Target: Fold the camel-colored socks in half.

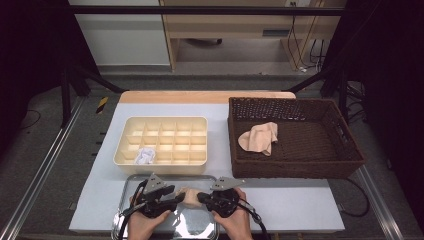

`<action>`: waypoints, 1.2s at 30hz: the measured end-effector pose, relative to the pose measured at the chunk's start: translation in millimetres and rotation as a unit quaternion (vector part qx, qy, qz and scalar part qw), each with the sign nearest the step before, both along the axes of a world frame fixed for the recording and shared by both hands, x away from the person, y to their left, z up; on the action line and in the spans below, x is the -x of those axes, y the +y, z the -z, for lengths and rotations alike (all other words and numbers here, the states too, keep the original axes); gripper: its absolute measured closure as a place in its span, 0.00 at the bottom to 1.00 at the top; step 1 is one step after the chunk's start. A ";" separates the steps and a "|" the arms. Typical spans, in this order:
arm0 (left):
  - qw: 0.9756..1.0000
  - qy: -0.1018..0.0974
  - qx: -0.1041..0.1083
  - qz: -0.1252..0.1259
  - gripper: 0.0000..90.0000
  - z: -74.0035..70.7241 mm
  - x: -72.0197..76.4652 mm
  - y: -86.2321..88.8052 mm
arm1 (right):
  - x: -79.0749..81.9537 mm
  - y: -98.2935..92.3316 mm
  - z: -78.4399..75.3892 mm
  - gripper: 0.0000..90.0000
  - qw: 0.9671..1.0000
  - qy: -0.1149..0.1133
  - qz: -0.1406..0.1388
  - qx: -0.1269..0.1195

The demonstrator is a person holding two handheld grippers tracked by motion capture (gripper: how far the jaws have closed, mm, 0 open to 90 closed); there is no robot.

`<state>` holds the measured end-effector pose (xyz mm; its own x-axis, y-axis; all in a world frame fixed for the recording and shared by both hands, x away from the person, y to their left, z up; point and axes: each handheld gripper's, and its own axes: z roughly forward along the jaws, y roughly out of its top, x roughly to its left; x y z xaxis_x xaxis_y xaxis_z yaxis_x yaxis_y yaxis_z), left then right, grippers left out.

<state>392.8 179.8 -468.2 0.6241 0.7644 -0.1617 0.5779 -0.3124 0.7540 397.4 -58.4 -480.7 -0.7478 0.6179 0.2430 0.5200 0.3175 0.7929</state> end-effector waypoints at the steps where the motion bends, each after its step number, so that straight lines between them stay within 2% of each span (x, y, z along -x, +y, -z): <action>1: 1.000 0.003 -0.001 0.003 0.54 0.5 -0.1 -0.2 | 0.4 -0.1 0.0 0.98 1.000 0.002 0.001 0.000; 6: 1.000 0.009 0.005 0.009 0.52 3.7 1.7 -1.9 | 2.5 -0.7 0.0 0.98 1.000 0.005 0.000 0.011; 11: 1.000 0.014 0.011 0.019 0.52 5.4 2.0 -4.2 | 2.8 -3.5 0.9 0.98 1.000 0.007 0.001 0.011; 16: 0.999 0.017 0.015 0.026 0.58 7.0 2.9 -7.1 | 2.7 -5.5 2.0 0.98 1.000 0.009 0.006 0.011; 22: 0.999 0.028 0.016 0.032 0.68 6.0 2.9 -8.8 | 2.3 -6.1 3.0 0.98 1.000 0.011 0.006 0.011; 26: 0.999 0.025 0.011 0.031 0.75 3.9 4.7 -9.2 | 2.3 -6.5 3.2 0.98 1.000 0.013 0.005 0.010; 29: 0.999 0.026 0.026 0.026 0.77 1.6 5.5 -7.2 | 2.5 -7.0 3.1 0.98 1.000 0.016 0.005 0.008; 32: 0.998 0.019 0.051 0.035 0.78 -5.7 8.8 -4.4 | 3.0 -8.4 3.2 0.99 1.000 0.016 0.003 0.009; 36: 0.998 0.000 0.052 0.041 0.78 -14.5 14.1 -5.5 | 3.8 -7.5 2.7 0.98 1.000 0.019 -0.002 0.004</action>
<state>378.6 174.3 -453.6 0.6838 0.6900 -0.2373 0.5536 -0.2788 0.7848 393.6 -65.8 -483.4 -0.7404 0.6171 0.2665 0.5490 0.3263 0.7695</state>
